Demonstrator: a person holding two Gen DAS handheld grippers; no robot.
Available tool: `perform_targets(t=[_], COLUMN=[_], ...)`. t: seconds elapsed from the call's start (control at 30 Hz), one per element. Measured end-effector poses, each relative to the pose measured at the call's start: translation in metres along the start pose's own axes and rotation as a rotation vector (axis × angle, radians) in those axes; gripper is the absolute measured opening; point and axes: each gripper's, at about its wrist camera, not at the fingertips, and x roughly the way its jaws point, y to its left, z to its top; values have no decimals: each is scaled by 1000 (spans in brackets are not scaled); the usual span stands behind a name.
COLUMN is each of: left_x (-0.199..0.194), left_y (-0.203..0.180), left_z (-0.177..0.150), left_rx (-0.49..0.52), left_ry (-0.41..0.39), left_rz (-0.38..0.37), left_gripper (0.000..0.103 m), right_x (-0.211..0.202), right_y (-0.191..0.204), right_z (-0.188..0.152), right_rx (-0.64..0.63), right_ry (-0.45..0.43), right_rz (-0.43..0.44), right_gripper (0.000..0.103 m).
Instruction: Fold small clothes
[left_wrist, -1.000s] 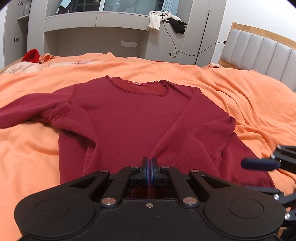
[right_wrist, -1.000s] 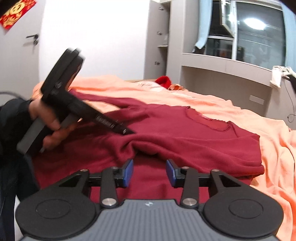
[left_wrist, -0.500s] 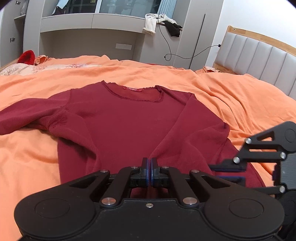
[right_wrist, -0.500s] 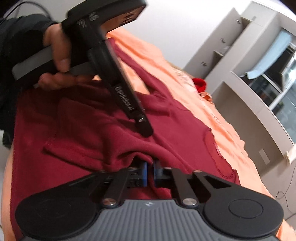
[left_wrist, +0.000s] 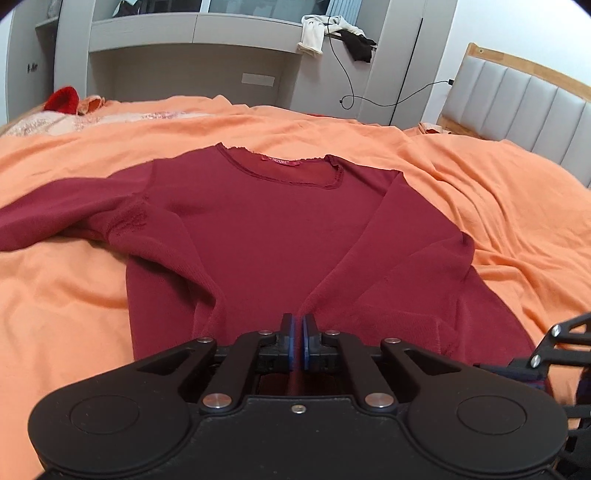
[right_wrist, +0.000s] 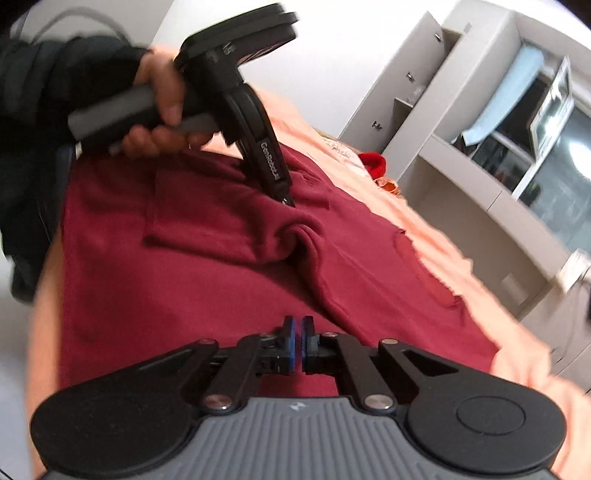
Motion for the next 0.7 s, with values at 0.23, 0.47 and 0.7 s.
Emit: perform_targets(t=[0.23, 0.47, 0.7], left_x=[0, -3, -15], left_y=[6, 5, 3], left_z=[-1, -1, -1], left_rx=[-20, -11, -6], left_ry=[13, 4, -32], left_rz=[-2, -5, -13], left_gripper=[6, 3, 2], right_x=[7, 29, 8], right_y=[-22, -35, -22], right_z=[13, 16, 11], right_rx=[449, 819, 888], right_ry=[-42, -11, -36], right_rz=[272, 333, 332], right_gripper=[51, 41, 1])
